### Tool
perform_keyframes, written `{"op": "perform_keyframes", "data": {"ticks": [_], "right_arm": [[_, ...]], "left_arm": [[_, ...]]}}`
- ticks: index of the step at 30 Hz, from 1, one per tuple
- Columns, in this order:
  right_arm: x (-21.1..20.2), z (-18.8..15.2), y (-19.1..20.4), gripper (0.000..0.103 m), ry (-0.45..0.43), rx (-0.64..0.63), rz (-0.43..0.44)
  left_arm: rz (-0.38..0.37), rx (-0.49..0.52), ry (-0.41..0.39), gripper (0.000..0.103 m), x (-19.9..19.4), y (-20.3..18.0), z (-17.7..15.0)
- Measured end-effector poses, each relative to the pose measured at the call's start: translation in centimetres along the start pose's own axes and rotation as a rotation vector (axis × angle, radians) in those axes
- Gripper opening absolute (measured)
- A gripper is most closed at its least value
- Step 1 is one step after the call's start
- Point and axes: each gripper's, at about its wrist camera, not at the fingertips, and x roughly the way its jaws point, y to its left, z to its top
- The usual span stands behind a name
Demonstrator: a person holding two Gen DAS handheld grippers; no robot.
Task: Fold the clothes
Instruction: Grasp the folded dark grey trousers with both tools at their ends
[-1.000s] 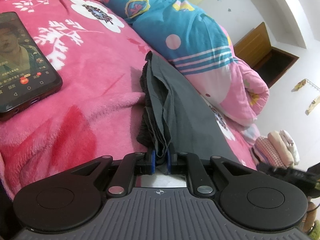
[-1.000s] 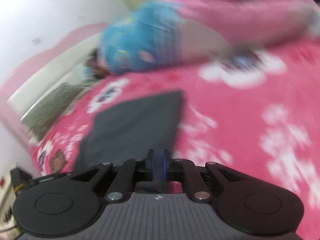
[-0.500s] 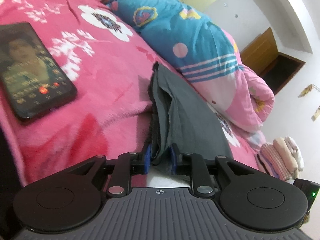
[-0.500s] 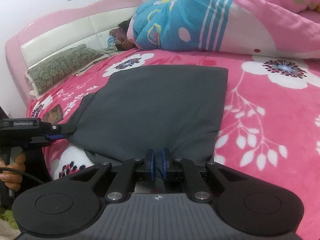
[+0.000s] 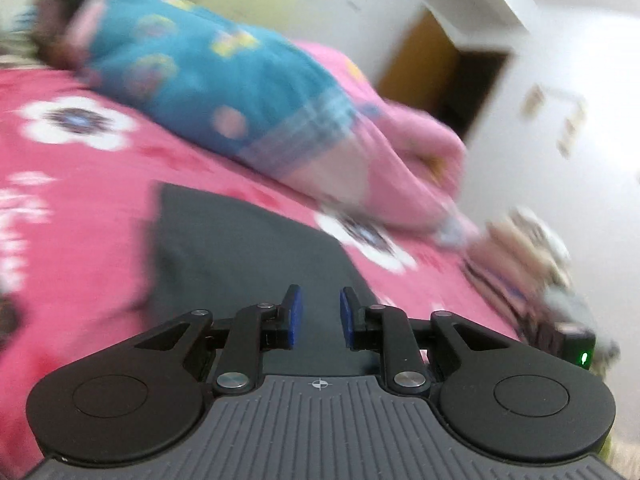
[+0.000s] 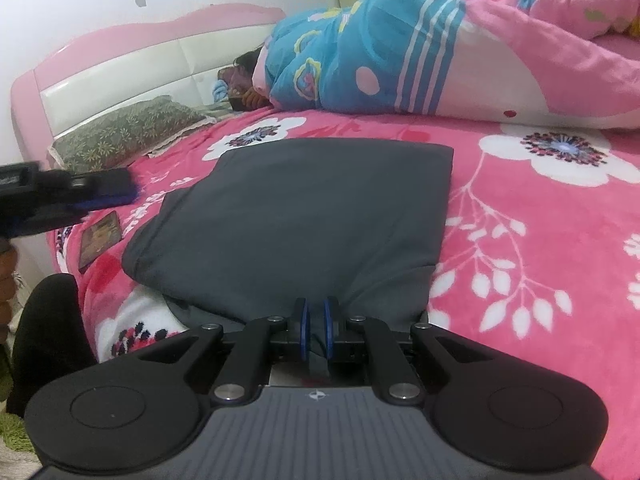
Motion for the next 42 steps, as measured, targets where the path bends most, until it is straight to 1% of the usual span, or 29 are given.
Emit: {"op": "perform_keyframes", "data": {"ticks": [1,5,6,9,12,14,17,19,21,25,27,29,31,34,39,42], "right_arm": [[0.0,-0.1,0.1,0.008,-0.006,0.000,-0.004],[-0.1,-0.4,0.1,0.009,-0.028,0.012,-0.015],[-0.2,-0.4,0.1,0.009,-0.034,0.012,-0.016],[-0.9,-0.6,0.2,0.009,-0.040,0.006,-0.014],[-2.8,-0.3,-0.3,0.019,-0.048,0.018,0.014],[-4.1,0.0,-1.7,0.028,-0.072,0.081,0.020],[-5.1,0.5,-4.4,0.029,-0.090,0.195,0.014],[-4.8,0.8,-6.4,0.029,-0.087,0.288,0.009],[-3.9,1.0,-7.9,0.028,-0.071,0.361,0.018],[-1.7,1.3,-9.3,0.025,-0.031,0.467,0.095],[-1.1,1.0,-9.5,0.022,-0.002,0.509,0.120],[-0.6,0.6,-9.7,0.015,0.028,0.550,0.142],[-0.5,0.3,-10.0,0.010,0.049,0.592,0.164],[-1.2,-0.3,-10.6,0.007,0.068,0.676,0.197],[-2.1,-1.7,-11.0,0.006,0.133,0.752,0.217],[-3.2,-0.8,-11.0,0.007,0.147,0.718,0.172]], "left_arm": [[-0.013,0.023,0.032,0.020,1.3,-0.3,-0.1],[0.005,0.048,0.142,0.020,5.3,0.1,-1.4],[0.011,0.039,0.153,0.020,5.6,0.4,-1.7],[0.019,0.003,0.168,0.020,5.9,1.4,-2.5],[0.011,-0.019,0.165,0.019,5.7,2.0,-2.4],[0.007,-0.019,0.162,0.019,5.8,2.0,-2.5],[-0.001,-0.028,0.157,0.019,5.9,2.1,-2.5],[-0.007,-0.043,0.155,0.019,5.9,2.3,-2.4],[-0.010,-0.056,0.154,0.020,6.0,2.4,-2.3],[-0.014,-0.070,0.143,0.020,5.9,2.6,-2.4],[-0.019,-0.081,0.135,0.020,6.0,2.7,-2.6],[-0.024,-0.094,0.129,0.020,6.0,2.9,-2.7],[-0.031,-0.100,0.126,0.020,6.0,3.1,-2.7],[-0.042,-0.108,0.123,0.020,6.0,3.3,-2.8],[-0.056,-0.116,0.113,0.020,6.0,3.5,-2.9],[-0.060,-0.117,0.112,0.020,5.9,3.5,-3.0]]}}
